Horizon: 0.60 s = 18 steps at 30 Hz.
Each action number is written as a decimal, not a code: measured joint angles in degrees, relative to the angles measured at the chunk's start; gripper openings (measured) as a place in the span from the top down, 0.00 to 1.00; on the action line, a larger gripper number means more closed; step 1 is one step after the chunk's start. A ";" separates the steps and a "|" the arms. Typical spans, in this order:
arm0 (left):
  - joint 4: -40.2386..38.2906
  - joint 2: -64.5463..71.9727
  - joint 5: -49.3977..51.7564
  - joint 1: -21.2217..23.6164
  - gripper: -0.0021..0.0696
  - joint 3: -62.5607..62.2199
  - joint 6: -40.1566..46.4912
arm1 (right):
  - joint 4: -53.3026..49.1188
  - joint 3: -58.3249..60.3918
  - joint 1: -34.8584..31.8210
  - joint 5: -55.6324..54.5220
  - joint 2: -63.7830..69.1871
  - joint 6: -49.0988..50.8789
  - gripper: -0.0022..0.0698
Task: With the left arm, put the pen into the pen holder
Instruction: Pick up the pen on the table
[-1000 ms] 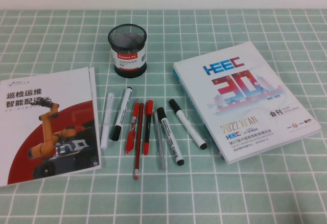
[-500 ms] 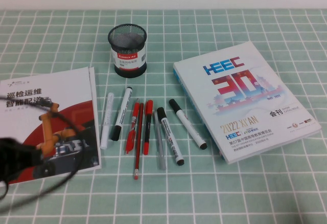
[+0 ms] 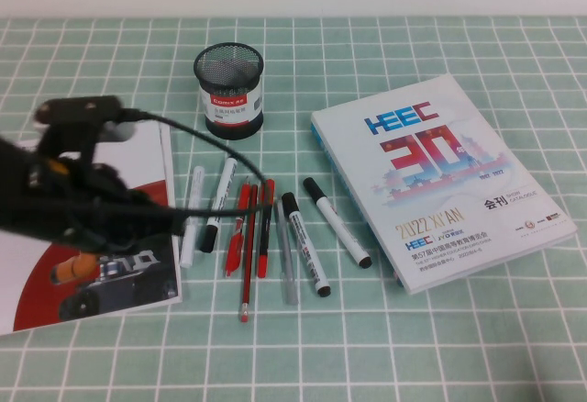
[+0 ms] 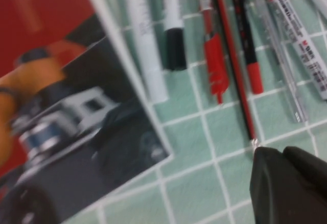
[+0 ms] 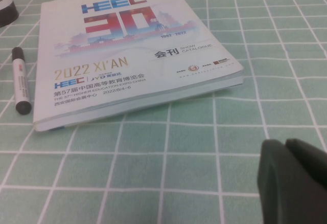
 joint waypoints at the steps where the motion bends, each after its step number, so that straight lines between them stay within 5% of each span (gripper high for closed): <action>1: 0.00 1.72 0.00 -0.65 0.97 -1.24 -0.14 | 0.00 0.00 0.00 0.00 0.00 0.00 1.00; 9: 1.82 14.03 2.52 -2.56 0.97 -12.34 -2.77 | 0.00 0.00 0.00 0.00 0.00 0.00 1.00; 18: 14.24 26.10 13.42 -3.95 0.97 -29.36 -14.63 | 0.00 0.00 0.00 0.00 0.00 0.00 1.00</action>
